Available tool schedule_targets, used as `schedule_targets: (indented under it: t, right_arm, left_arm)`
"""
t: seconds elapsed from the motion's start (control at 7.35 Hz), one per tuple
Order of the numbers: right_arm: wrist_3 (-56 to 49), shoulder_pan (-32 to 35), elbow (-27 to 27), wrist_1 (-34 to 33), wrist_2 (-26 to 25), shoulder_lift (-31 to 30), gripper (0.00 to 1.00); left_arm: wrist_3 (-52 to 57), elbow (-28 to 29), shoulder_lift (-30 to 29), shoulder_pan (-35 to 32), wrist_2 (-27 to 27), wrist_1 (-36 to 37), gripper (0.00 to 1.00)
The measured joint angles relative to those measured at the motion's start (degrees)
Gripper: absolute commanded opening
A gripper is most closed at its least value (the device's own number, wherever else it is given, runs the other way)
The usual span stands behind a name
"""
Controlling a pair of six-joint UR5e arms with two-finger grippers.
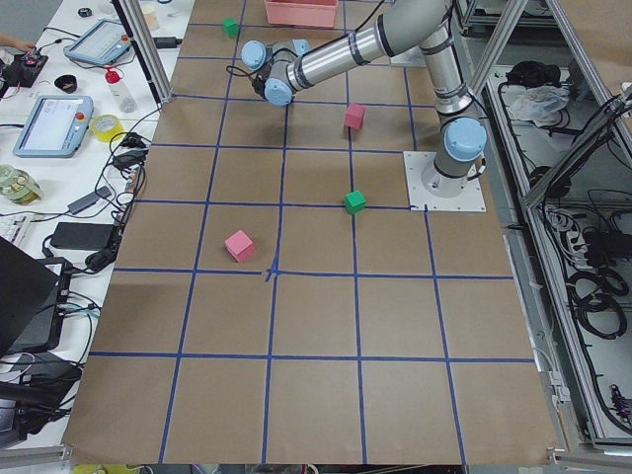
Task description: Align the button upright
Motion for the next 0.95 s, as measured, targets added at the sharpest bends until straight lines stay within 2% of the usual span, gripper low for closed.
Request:
schedule_targets:
  t: [0.41, 0.54, 0.82, 0.95]
  right_arm:
    - [-0.01, -0.03, 0.00, 0.08, 0.00, 0.02, 1.00]
    - [-0.01, -0.03, 0.00, 0.12, -0.04, 0.04, 1.00]
    - [-0.07, -0.03, 0.00, 0.21, -0.40, -0.02, 1.00]
    - [-0.09, -0.03, 0.00, 0.21, -0.58, -0.03, 1.00]
  left_arm:
    - [-0.27, -0.29, 0.08, 0.16, -0.21, 0.04, 1.00]
    - [0.11, -0.10, 1.23, 0.30, 1.58, 0.26, 1.00]
    - [5.58, 1.02, 5.22, 1.51, 10.11, -0.79, 1.00]
    - [11.53, 2.00, 8.11, 3.20, 14.59, -3.51, 1.00]
